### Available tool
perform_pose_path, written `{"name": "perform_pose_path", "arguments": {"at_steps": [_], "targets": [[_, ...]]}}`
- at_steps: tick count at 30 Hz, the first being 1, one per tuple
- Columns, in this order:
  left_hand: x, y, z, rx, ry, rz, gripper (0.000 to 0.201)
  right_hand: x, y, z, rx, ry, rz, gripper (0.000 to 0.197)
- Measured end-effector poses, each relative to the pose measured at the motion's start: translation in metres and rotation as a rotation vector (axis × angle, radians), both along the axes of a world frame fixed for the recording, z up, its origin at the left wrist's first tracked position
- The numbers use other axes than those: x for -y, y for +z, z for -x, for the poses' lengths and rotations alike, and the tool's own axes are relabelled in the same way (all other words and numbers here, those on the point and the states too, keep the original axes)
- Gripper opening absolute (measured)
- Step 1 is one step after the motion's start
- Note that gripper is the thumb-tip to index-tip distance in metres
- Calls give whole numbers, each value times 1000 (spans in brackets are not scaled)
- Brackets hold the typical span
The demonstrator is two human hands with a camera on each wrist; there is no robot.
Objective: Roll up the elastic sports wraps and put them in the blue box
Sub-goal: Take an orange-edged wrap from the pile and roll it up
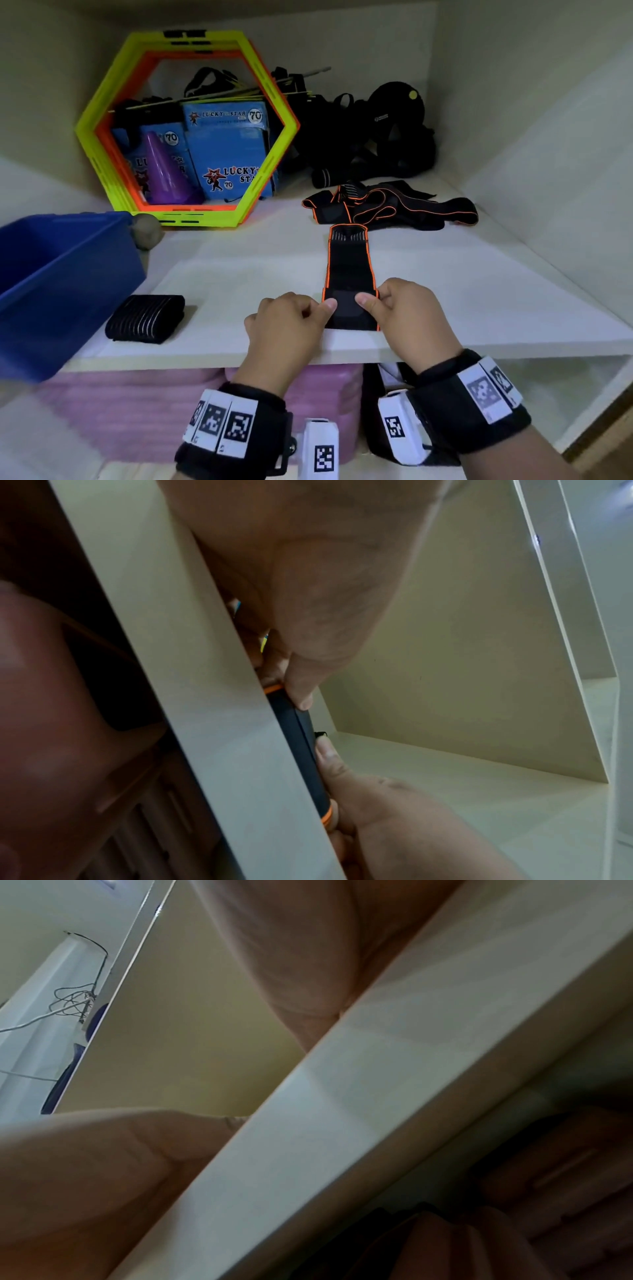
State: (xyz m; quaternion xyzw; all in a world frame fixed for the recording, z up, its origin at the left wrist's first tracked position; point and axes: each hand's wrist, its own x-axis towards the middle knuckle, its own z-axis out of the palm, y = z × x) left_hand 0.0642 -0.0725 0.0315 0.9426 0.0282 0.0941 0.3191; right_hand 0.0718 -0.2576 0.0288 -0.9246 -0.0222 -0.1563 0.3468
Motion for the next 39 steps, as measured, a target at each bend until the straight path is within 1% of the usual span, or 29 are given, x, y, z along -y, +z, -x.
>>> {"name": "perform_pose_path", "arguments": {"at_steps": [2, 3, 4, 5, 7, 8, 9, 10, 11, 14, 16, 17, 18, 19, 20, 22, 24, 25, 27, 30, 34, 36, 38, 39], "targets": [[0, 0, 0, -3, 7, 40, 47, 1, 0, 0, -7, 2, -42, 35], [0, 0, 0, 15, 16, 50, 41, 1, 0, 1, -5, 11, -60, 31], [1, 0, 1, 54, 29, 59, 33, 1, 1, 3, 3, 27, -72, 29], [1, -1, 3, 101, 36, 75, 30, 0, 1, 5, 15, 47, -77, 27], [1, -7, 8, 203, 3, 83, 51, 1, 1, 9, 36, 80, -64, 20], [1, -9, 11, 245, -23, 41, 52, 1, 1, 10, 42, 88, -57, 16], [1, -13, 13, 283, -55, -26, 46, 2, 1, 11, 49, 94, -47, 13], [1, -14, 15, 294, -74, -94, 40, 2, 0, 11, 59, 98, -23, 13], [0, -17, 15, 298, -87, -148, 40, 3, -1, 11, 69, 101, 16, 16], [-5, -14, 16, 211, -124, -228, 59, 5, -5, 12, 73, 115, 124, 32], [-9, -12, 16, 129, -170, -249, 71, 8, -5, 15, 30, 157, 151, 45], [-12, -10, 16, 97, -189, -232, 73, 10, -3, 16, 0, 185, 162, 53], [-15, -8, 15, 72, -203, -201, 71, 12, -1, 17, -26, 206, 177, 58], [-17, -7, 13, 50, -216, -164, 64, 13, 0, 17, -47, 220, 193, 60], [-20, -5, 12, 33, -228, -134, 57, 15, 1, 15, -63, 228, 203, 58], [-21, -6, 10, 30, -235, -101, 45, 17, 1, 11, -83, 237, 179, 45], [-20, -7, 9, 60, -215, -92, 34, 17, 3, 9, -82, 218, 153, 26], [-18, -8, 9, 69, -197, -78, 28, 17, 4, 8, -75, 210, 141, 25], [-16, -8, 7, 72, -162, -18, 20, 17, 4, 7, -57, 187, 99, 41], [-12, -10, 3, 99, -110, 15, 23, 14, 5, 9, -18, 145, 84, 53], [-11, -14, -1, 135, -60, 64, 39, 9, 1, 9, 12, 79, 77, 57], [-12, -14, -2, 140, -54, 113, 46, 6, -2, 9, 17, 50, 88, 52], [-11, -14, -1, 137, -51, 144, 40, 5, -5, 9, 27, 39, 45, 33], [-10, -14, 0, 143, -52, 144, 36, 5, -5, 10, 35, 47, 12, 26]]}}
